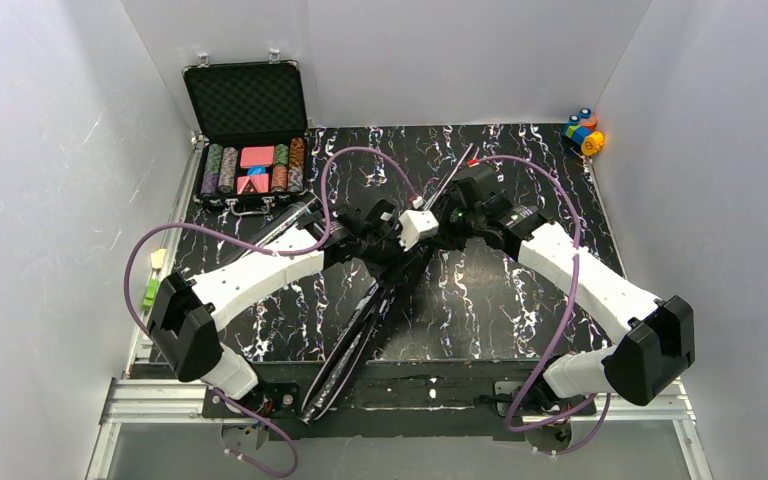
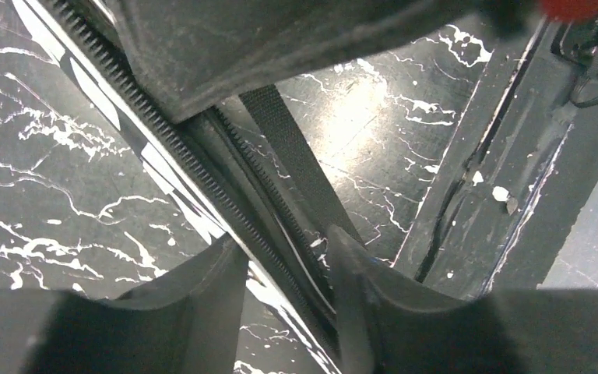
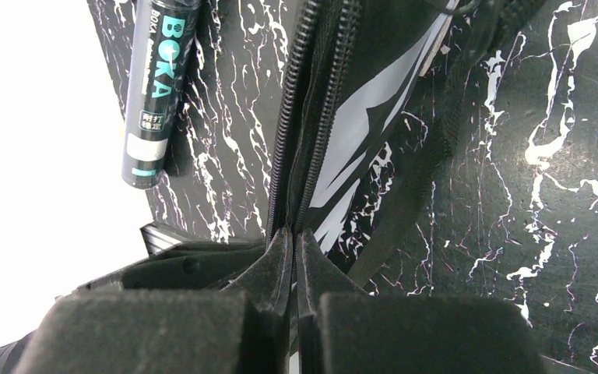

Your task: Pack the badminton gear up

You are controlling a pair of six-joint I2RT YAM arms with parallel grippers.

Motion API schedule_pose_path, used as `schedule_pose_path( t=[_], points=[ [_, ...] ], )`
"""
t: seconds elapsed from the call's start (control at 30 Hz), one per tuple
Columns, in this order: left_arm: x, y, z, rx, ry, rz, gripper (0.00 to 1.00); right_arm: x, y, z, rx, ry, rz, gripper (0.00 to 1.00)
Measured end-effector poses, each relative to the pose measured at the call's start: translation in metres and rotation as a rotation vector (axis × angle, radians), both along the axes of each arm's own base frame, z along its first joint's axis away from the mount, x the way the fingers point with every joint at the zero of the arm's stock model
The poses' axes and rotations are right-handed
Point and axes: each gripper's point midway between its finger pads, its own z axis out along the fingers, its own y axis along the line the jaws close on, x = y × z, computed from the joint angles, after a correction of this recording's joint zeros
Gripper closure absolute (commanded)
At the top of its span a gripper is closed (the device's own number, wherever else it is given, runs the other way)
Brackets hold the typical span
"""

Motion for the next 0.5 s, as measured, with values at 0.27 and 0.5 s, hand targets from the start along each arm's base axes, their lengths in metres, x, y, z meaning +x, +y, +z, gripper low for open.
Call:
schedule_pose_path(
  t=[0.27, 0.5],
  points=[
    [0.011, 0.006, -0.001, 0.035, -0.046, 0.040, 1.00, 0.000, -0.002, -0.001, 0.005, 0.008, -0.015, 0.79],
    [0.016, 0.010, 0.001, 0.047, -0.073, 0.065, 1.00, 0.002, -0.015, 0.001, 0.021, 0.005, -0.060, 0.28]
  ],
)
